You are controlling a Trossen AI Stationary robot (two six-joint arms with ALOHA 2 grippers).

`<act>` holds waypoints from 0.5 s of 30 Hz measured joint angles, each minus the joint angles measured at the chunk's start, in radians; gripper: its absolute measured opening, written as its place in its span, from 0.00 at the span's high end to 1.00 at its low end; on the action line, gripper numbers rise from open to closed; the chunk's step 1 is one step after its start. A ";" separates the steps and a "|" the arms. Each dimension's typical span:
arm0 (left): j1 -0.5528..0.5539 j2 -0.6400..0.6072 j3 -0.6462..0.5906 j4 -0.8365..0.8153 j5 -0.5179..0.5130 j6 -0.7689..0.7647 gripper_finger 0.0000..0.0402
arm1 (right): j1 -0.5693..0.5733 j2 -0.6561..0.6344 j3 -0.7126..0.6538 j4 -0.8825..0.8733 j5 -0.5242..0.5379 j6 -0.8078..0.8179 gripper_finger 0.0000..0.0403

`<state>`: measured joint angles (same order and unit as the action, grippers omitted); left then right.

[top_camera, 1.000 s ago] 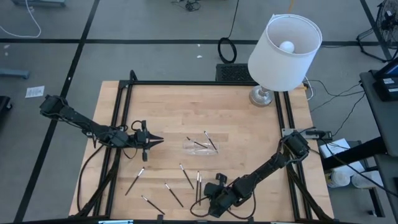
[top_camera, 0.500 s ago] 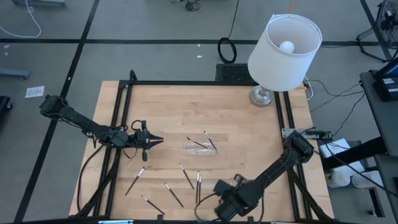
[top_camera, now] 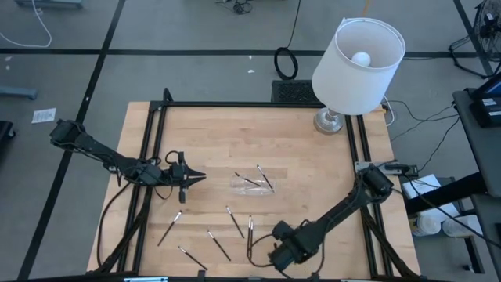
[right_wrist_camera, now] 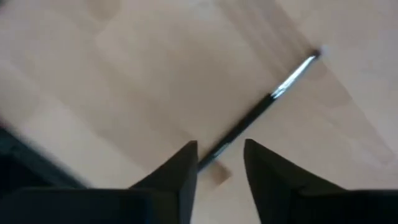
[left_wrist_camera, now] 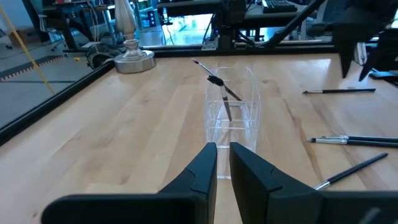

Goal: Pick & Place Makeup Supplies
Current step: Put the makeup brush into the transparent organizer

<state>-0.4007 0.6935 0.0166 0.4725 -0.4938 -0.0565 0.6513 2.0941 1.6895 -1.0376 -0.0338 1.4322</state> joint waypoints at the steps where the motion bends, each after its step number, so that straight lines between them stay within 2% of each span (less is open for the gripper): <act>1: 0.000 0.000 0.000 0.000 0.000 0.002 0.87 | -0.006 0.000 -0.015 0.016 -0.016 0.005 0.67; 8: 0.000 0.000 0.000 0.000 0.000 0.002 0.87 | -0.042 0.000 -0.132 0.121 -0.029 0.049 0.55; 11: 0.000 0.000 0.000 0.000 -0.001 0.003 0.87 | -0.053 -0.007 -0.180 0.186 -0.068 0.033 0.55; 15: 0.000 0.000 0.000 0.001 -0.001 0.003 0.87 | -0.061 -0.008 -0.233 0.218 -0.084 -0.013 0.60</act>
<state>-0.4007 0.6937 0.0166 0.4736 -0.4946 -0.0536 0.5900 2.0858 1.4570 -0.8192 -0.1174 1.4193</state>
